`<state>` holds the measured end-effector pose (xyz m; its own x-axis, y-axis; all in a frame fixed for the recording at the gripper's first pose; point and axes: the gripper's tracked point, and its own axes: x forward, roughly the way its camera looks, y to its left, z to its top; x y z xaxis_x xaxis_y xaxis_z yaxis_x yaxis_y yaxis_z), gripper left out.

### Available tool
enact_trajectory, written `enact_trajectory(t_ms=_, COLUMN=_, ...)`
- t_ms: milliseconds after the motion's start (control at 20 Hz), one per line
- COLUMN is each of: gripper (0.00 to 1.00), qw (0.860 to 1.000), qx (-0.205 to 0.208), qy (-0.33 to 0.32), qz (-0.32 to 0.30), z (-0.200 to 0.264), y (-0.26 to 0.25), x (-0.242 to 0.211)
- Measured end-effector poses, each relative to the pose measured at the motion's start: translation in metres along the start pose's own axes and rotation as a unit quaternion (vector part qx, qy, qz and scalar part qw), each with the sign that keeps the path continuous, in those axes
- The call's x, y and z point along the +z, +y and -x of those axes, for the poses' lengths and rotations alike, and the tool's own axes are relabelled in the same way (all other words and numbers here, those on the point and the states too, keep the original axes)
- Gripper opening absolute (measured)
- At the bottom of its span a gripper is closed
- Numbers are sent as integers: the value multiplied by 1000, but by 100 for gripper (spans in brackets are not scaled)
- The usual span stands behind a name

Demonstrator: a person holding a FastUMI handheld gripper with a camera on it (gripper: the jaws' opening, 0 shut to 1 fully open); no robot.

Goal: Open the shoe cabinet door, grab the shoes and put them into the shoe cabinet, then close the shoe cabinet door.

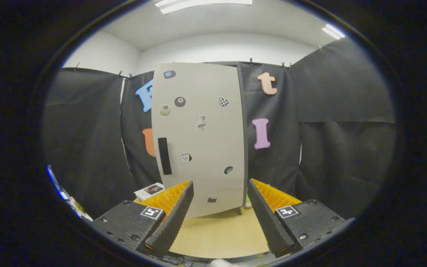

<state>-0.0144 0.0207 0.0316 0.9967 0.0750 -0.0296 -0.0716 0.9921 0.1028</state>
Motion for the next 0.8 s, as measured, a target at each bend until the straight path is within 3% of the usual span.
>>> enact_trajectory(t_ms=800, gripper=96, qw=1000, qx=-3, qy=5, qz=12, z=12, y=3, x=-1)
